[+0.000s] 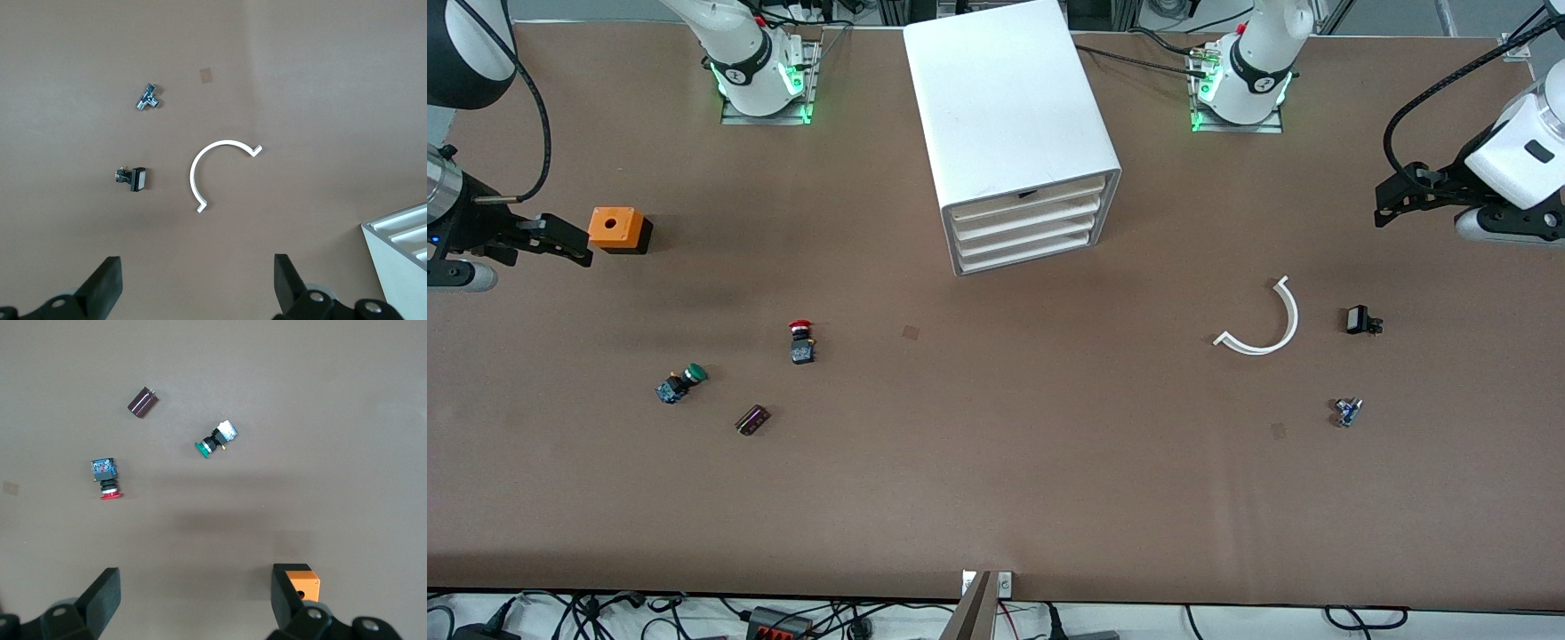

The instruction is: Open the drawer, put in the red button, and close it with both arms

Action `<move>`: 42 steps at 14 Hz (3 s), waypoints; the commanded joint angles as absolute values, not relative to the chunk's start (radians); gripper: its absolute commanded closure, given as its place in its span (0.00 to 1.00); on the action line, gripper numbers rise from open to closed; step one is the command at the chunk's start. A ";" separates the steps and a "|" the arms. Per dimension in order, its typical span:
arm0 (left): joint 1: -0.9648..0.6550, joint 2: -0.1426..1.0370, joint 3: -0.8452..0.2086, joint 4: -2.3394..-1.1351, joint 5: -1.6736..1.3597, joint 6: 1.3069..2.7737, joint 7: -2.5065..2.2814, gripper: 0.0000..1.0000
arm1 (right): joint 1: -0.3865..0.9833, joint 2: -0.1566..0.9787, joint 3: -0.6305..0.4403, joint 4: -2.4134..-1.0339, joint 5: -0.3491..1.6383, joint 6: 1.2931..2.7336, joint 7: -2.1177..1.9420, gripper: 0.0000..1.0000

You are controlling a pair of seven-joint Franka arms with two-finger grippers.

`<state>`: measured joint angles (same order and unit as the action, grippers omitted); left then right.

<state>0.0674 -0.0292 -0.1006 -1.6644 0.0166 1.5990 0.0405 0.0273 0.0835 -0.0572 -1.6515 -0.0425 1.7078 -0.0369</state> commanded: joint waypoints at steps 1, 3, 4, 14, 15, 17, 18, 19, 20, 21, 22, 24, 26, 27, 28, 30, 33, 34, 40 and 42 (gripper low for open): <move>0.069 -0.012 -0.097 -1.631 -0.006 1.577 0.037 0.00 | 0.031 0.075 -0.055 -1.661 -0.054 1.703 -0.020 0.00; 0.069 -0.011 -0.097 -1.631 -0.006 1.575 0.034 0.00 | 0.029 0.075 -0.055 -1.661 -0.054 1.703 -0.021 0.00; 0.069 -0.011 -0.097 -1.631 -0.006 1.575 0.034 0.00 | 0.029 0.074 -0.055 -1.660 -0.054 1.703 -0.021 0.00; 0.066 -0.012 -0.107 -1.608 -0.015 1.478 0.025 0.00 | 0.052 0.120 -0.054 -1.660 -0.054 1.713 -0.020 0.00; 0.058 -0.012 -0.109 -1.595 -0.015 1.426 0.025 0.00 | 0.060 0.129 -0.055 -1.660 -0.054 1.715 -0.020 0.00; 0.057 -0.015 -0.112 -1.586 -0.056 1.334 0.026 0.00 | 0.089 0.152 -0.055 -1.660 -0.052 1.715 -0.020 0.00; 0.057 -0.014 -0.113 -1.585 -0.083 1.289 0.031 0.00 | 0.110 0.167 -0.055 -1.657 -0.052 1.717 -0.020 0.00; 0.055 -0.015 -0.117 -1.585 -0.115 1.249 0.034 0.00 | 0.132 0.198 -0.055 -1.640 -0.054 1.717 -0.020 0.00; 0.052 -0.014 -0.132 -1.585 -0.133 1.205 0.035 0.00 | 0.138 0.222 -0.055 -1.612 -0.051 1.717 -0.020 0.00; 0.051 -0.014 -0.150 -1.585 -0.146 1.156 0.038 0.00 | 0.141 0.241 -0.055 -1.600 -0.049 1.717 -0.020 0.00; 0.051 -0.012 -0.164 -1.586 -0.165 1.123 0.040 0.00 | 0.141 0.255 -0.054 -1.598 -0.043 1.724 -0.020 0.00; 0.048 0.011 -0.189 -1.588 -0.218 1.109 0.038 0.00 | 0.134 0.287 -0.057 -1.592 0.038 1.747 -0.037 0.00; 0.049 0.060 -0.199 -1.589 -0.296 1.117 0.047 0.00 | 0.150 0.362 -0.055 -1.583 0.072 1.827 -0.035 0.00; 0.052 0.092 -0.199 -1.589 -0.334 1.138 0.057 0.00 | 0.181 0.383 -0.055 -1.583 0.065 1.844 -0.028 0.00; 0.064 0.144 -0.199 -1.594 -0.388 1.163 0.089 0.00 | 0.208 0.405 -0.057 -1.579 0.060 1.858 -0.026 0.00; 0.090 0.246 -0.198 -1.608 -0.486 1.225 0.229 0.00 | 0.209 0.458 -0.057 -1.578 0.064 1.897 -0.023 0.00; 0.095 0.441 -0.198 -1.611 -0.627 1.331 0.469 0.00 | 0.212 0.551 -0.055 -1.578 0.072 1.942 -0.020 0.00; 0.095 0.487 -0.198 -1.617 -0.671 1.368 0.515 0.00 | 0.222 0.570 -0.055 -1.578 0.071 1.951 -0.020 0.00; 0.069 0.532 -0.273 -1.862 -0.911 1.708 0.737 0.00 | 0.284 0.670 -0.057 -1.578 0.066 2.042 -0.020 0.00; 0.069 0.534 -0.323 -1.954 -1.003 1.782 0.849 0.01 | 0.285 0.683 -0.055 -1.580 0.066 2.039 -0.021 0.00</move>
<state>0.0628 0.5736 -0.2861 -1.8301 -0.9191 1.7088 0.7369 0.2852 0.6665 -0.0517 -1.5992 0.0567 2.0422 -0.0251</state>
